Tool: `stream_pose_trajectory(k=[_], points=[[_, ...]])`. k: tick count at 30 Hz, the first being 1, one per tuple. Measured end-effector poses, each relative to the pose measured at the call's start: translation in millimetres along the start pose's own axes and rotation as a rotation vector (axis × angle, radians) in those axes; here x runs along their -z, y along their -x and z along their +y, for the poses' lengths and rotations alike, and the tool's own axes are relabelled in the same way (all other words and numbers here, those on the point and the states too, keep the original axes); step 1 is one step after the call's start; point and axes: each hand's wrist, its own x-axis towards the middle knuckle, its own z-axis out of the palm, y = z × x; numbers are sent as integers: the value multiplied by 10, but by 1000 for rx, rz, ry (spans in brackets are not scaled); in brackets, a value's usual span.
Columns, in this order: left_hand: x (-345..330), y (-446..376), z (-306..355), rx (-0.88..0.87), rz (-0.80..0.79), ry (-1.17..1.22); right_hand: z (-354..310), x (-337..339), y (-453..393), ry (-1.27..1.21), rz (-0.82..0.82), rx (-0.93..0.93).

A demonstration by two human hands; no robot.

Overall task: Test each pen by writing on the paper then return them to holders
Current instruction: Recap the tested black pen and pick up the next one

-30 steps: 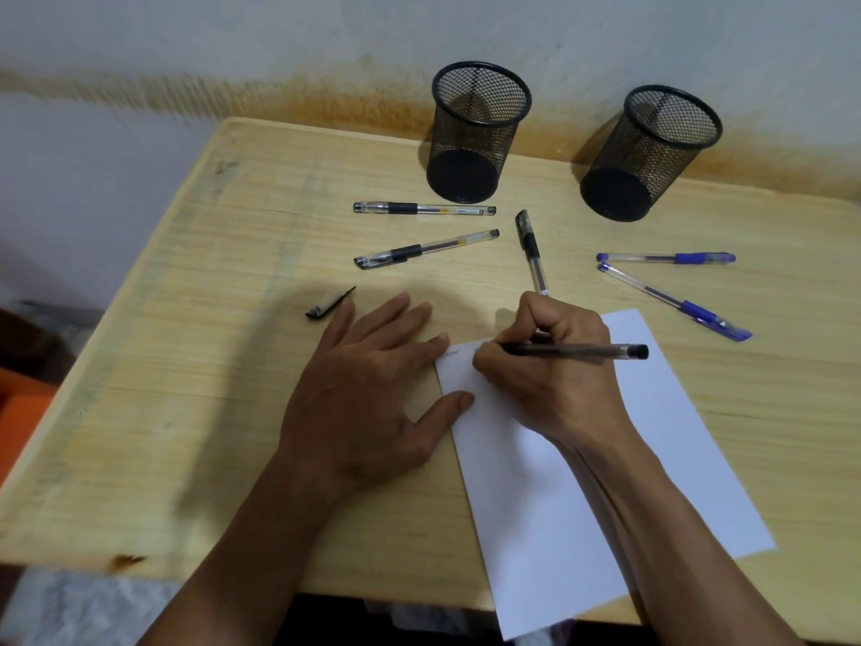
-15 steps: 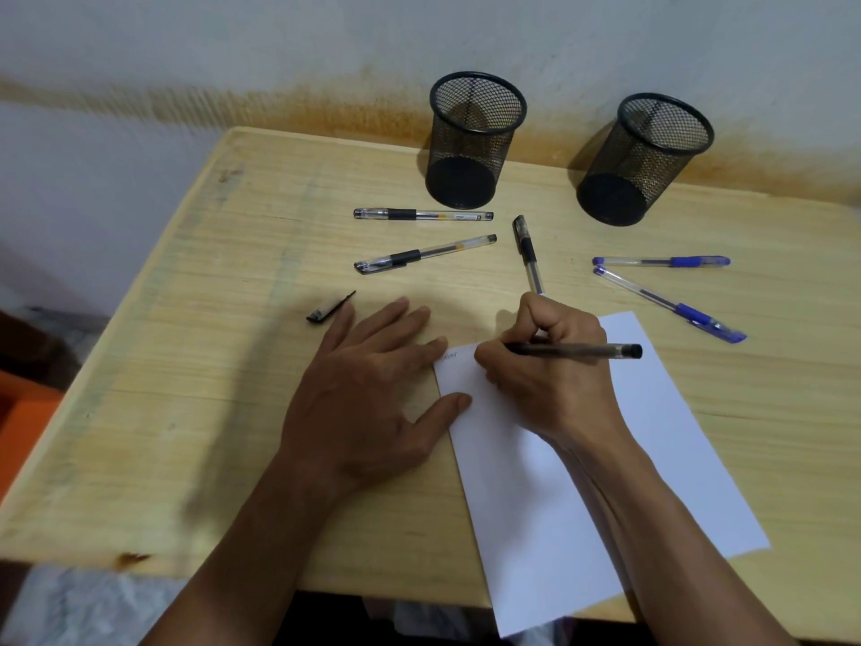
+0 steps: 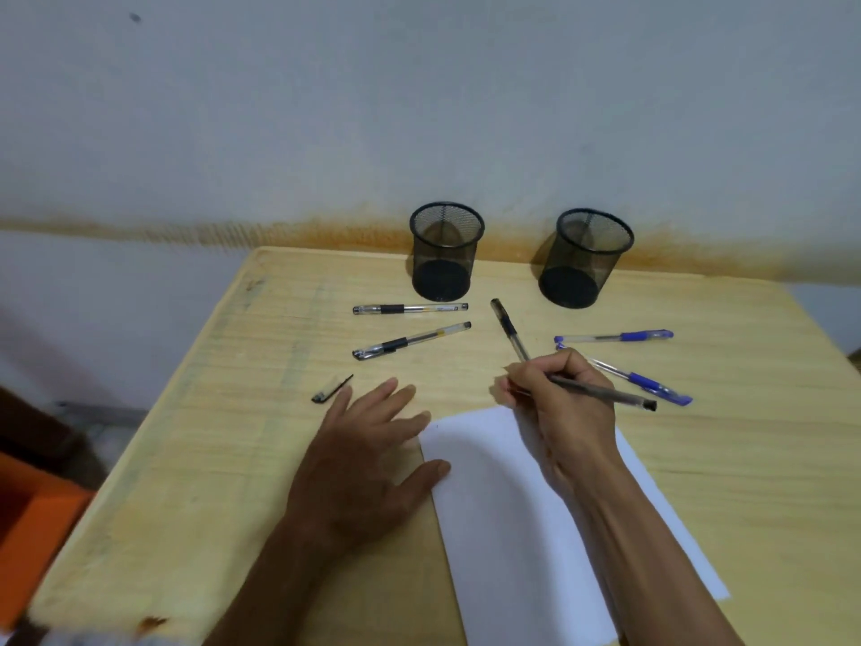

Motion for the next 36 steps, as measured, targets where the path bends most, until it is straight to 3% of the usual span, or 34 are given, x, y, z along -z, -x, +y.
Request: stream_pose_trajectory(k=[8, 11, 14, 18, 23, 26, 30, 36], points=[[11, 52, 37, 43, 41, 125, -218, 244, 351, 219, 6, 139], [78, 74, 108, 145, 227, 259, -261, 316, 545, 265, -43, 122], [184, 58, 104, 258, 446, -27, -248, 385, 712, 341, -74, 118], [335, 32, 42, 546, 328, -219, -217, 479, 882, 328, -121, 73], [338, 8, -32, 580, 240, -225, -273, 461, 943, 291, -132, 76], [340, 45, 16, 530, 279, -91, -328, 421, 948, 249, -124, 111], [418, 152, 408, 319, 384, 273, -452, 346, 959, 252, -143, 190], [539, 228, 858, 227, 350, 667, -723, 223, 1105, 303, -229, 305]])
